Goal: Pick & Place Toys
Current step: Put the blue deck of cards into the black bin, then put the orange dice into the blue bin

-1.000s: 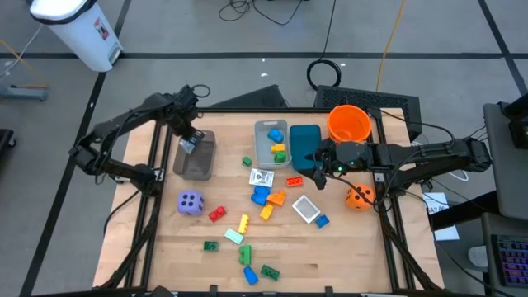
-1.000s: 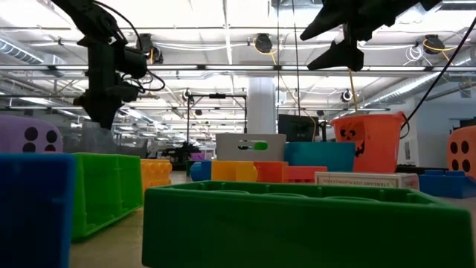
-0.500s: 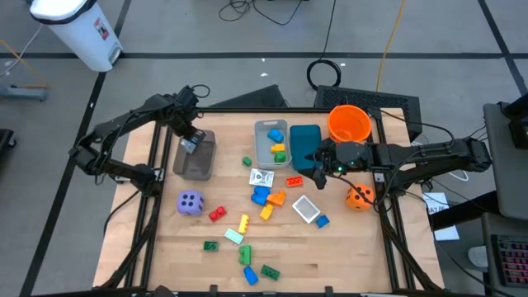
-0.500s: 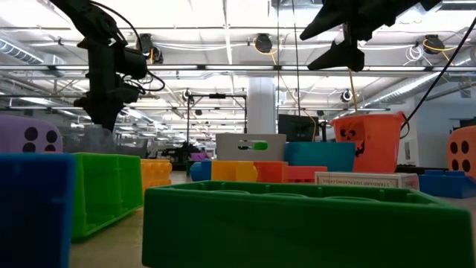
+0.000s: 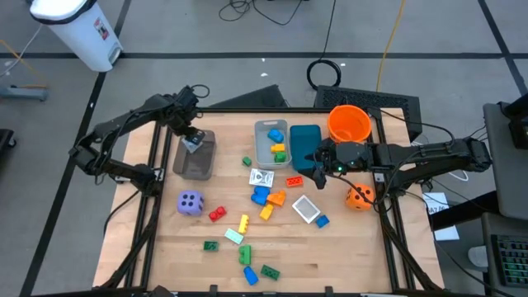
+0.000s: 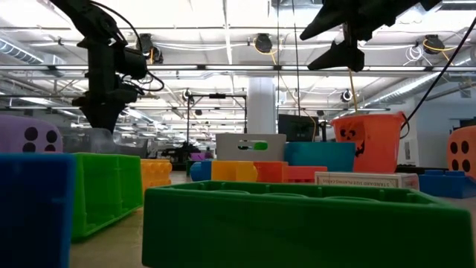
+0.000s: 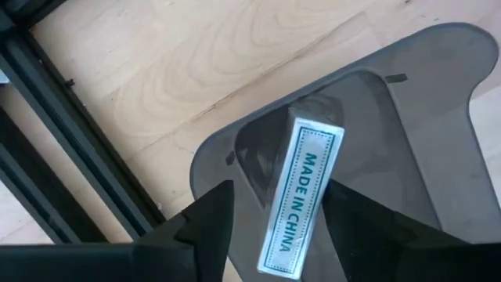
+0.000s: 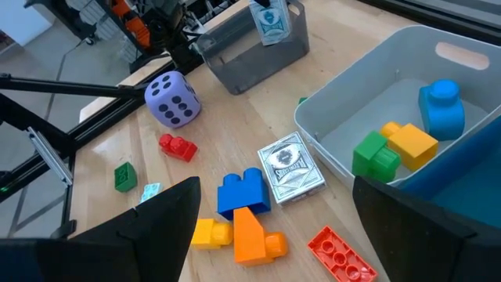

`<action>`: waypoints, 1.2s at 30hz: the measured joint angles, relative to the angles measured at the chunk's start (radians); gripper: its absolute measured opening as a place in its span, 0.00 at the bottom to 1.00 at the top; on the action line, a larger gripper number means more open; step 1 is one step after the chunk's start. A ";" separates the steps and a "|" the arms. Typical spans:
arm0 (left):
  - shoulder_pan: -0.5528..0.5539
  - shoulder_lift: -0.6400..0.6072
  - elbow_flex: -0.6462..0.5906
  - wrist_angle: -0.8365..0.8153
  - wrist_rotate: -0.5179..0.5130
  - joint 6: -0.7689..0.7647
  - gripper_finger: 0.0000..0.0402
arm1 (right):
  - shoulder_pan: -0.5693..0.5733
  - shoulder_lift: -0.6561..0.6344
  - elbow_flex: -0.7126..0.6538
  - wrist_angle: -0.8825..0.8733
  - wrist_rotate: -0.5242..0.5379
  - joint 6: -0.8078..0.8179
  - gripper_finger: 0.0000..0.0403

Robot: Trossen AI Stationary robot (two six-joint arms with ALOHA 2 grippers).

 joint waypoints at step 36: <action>-0.228 -0.216 0.344 0.639 0.480 -0.345 0.33 | 0.000 0.000 0.000 0.008 -0.007 -0.129 0.81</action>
